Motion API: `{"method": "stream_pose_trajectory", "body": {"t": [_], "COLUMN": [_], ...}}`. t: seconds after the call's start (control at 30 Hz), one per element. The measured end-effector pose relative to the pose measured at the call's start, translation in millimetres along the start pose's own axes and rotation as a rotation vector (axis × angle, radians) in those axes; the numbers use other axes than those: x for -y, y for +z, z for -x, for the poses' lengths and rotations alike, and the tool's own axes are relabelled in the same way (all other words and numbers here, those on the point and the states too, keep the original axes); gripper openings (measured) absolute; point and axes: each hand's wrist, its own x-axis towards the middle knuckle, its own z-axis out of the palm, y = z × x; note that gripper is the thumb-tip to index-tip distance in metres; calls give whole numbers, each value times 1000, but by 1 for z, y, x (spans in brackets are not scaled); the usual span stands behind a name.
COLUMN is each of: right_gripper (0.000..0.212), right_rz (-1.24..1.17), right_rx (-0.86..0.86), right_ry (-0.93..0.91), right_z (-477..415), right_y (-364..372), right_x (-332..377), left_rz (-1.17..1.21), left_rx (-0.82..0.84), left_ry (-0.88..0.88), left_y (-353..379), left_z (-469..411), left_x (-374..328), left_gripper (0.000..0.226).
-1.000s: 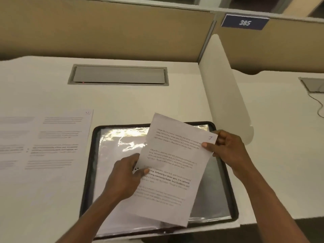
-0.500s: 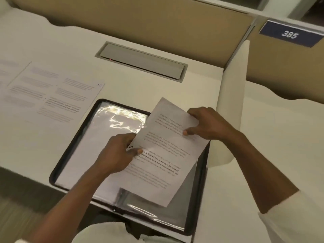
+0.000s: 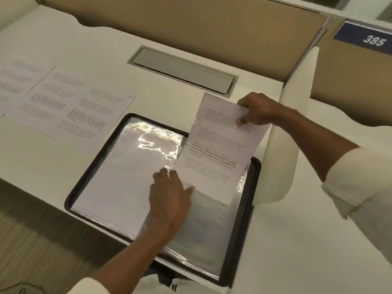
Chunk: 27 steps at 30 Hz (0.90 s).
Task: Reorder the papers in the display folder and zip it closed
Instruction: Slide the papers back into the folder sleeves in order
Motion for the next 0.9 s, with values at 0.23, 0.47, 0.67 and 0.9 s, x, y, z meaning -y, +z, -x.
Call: {"method": "stream_pose_trajectory", "body": {"t": [0.23, 0.47, 0.67, 0.9], "right_gripper": [17, 18, 16, 25], "right_rz": [-47, -77, -55, -51], "right_rx": [41, -23, -82, -140], "right_ry": [5, 5, 29, 54], "right_z": [-20, -26, -31, -36], "right_y": [-7, -25, -54, -67], "right_x": [-21, -34, -53, -68], "left_rz": [-73, -151, -100, -125], "left_rx": [280, 241, 164, 186], "left_ry": [190, 253, 212, 207], "left_y": [57, 82, 87, 79], "left_z": [41, 48, 27, 8], "left_x": [-62, -92, -98, -109], "left_gripper": [127, 129, 100, 103]}}
